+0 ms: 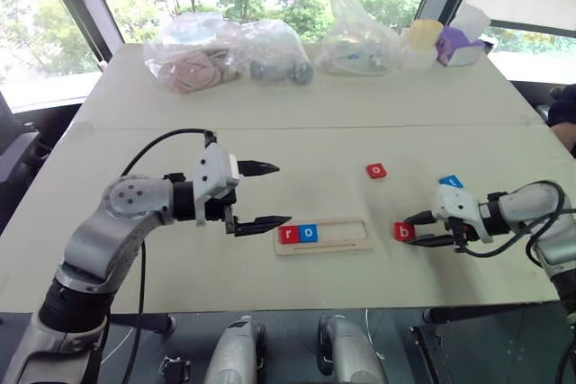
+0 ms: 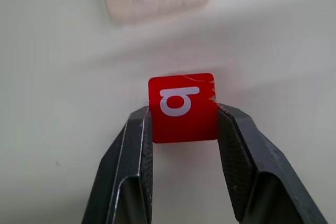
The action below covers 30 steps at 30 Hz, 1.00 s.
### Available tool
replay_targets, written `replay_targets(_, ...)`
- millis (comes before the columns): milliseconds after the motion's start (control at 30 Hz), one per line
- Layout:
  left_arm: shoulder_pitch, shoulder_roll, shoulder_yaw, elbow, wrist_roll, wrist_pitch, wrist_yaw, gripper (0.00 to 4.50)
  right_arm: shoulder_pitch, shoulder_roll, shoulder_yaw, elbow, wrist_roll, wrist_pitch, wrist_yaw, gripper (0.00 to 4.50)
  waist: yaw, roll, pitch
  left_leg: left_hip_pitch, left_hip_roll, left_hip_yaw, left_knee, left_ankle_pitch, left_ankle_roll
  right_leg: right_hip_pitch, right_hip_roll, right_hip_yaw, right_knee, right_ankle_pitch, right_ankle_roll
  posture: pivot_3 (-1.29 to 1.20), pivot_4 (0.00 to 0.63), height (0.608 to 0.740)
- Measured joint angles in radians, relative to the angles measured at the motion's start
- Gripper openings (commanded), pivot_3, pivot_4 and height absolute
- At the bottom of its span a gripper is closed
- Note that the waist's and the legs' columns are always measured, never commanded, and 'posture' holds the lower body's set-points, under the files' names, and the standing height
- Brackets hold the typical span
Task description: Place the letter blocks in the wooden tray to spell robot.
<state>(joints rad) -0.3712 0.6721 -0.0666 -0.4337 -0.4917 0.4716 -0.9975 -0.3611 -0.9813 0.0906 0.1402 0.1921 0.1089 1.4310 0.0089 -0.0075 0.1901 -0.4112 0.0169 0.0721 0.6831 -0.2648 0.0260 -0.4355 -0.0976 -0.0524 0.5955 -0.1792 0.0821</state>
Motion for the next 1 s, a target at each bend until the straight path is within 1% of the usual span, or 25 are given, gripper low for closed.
replay_targets(100, -0.005, -0.007, 0.000, 0.001, 0.001, -0.001, 0.000, 4.50, -0.042, -0.002, 0.000, -0.162, 0.055, 0.141, 0.003, 1.14, 0.003, 0.000, 0.000, 0.000, 0.000, 0.000, 0.000, 0.000, 0.000, 0.000, 0.000, 0.000, 0.000, 0.000, 0.000, 0.00, 0.150, 0.740)
replay_targets(167, -0.009, -0.010, -0.001, 0.002, 0.003, -0.002, 0.002, 4.50, -0.070, 0.001, 0.011, -0.236, 0.073, 0.214, -0.002, 1.14, 0.004, 0.000, 0.000, 0.000, 0.000, 0.000, 0.000, 0.000, 0.000, 0.000, 0.000, 0.000, 0.000, 0.000, 0.000, 0.00, 0.150, 0.740)
replay_targets(267, -0.012, -0.018, -0.002, 0.004, 0.005, -0.004, 0.004, 4.50, -0.126, 0.055, 0.085, -0.298, 0.064, 0.294, -0.024, 1.14, 0.003, 0.000, 0.000, 0.000, 0.000, 0.000, 0.000, 0.000, 0.000, -0.001, -0.001, 0.000, -0.001, 0.000, 0.001, 0.00, 0.150, 0.740)
replay_targets(333, -0.014, -0.020, -0.003, 0.003, 0.007, -0.006, 0.006, 4.50, -0.143, 0.097, 0.142, -0.300, 0.044, 0.312, -0.037, 1.14, 0.003, -0.001, 0.000, -0.001, 0.000, 0.001, 0.000, 0.000, 0.000, -0.002, -0.001, 0.000, -0.001, 0.000, 0.000, 0.00, 0.150, 0.740)
replay_targets(400, -0.014, -0.023, -0.003, 0.003, 0.009, -0.006, 0.011, 4.50, -0.160, 0.134, 0.199, -0.297, 0.018, 0.314, -0.045, 1.14, 0.004, 0.000, 0.000, -0.006, 0.000, 0.001, 0.000, 0.000, 0.000, -0.006, -0.001, 0.000, 0.000, 0.000, 0.000, 0.00, 0.150, 0.740)
replay_targets(500, -0.011, -0.022, -0.003, 0.001, 0.010, -0.006, 0.019, 4.50, -0.183, 0.163, 0.242, -0.273, -0.015, 0.305, -0.055, 1.14, 0.003, 0.000, 0.000, -0.009, -0.001, 0.001, 0.000, 0.000, 0.000, -0.008, -0.001, 0.000, 0.000, 0.000, 0.000, 0.00, 0.150, 0.740)
replay_targets(600, 0.008, -0.016, 0.001, -0.007, 0.009, -0.005, 0.024, 4.50, -0.198, 0.190, 0.260, -0.247, -0.035, 0.297, -0.066, 1.14, 0.003, 0.000, 0.000, -0.009, -0.001, 0.002, 0.000, 0.000, 0.000, -0.008, -0.001, 0.000, 0.000, 0.000, 0.000, 0.00, 0.150, 0.740)
replay_targets(767, 0.054, 0.033, 0.001, -0.035, 0.025, -0.008, 0.009, 4.50, -0.212, 0.215, 0.285, -0.183, -0.063, 0.279, -0.071, 1.14, 0.003, 0.000, 0.000, -0.009, -0.001, 0.002, 0.000, 0.000, 0.000, -0.008, -0.001, 0.000, 0.000, 0.000, 0.000, 0.00, 0.150, 0.740)
replay_targets(1000, 0.058, 0.035, 0.002, -0.042, 0.026, -0.020, 0.008, 4.50, -0.212, 0.224, 0.293, -0.158, -0.082, 0.262, -0.071, 1.14, 0.003, 0.000, 0.000, -0.009, 0.000, 0.002, 0.001, 0.000, 0.000, -0.008, -0.001, -0.001, 0.000, 0.000, 0.000, 0.00, 0.150, 0.740)
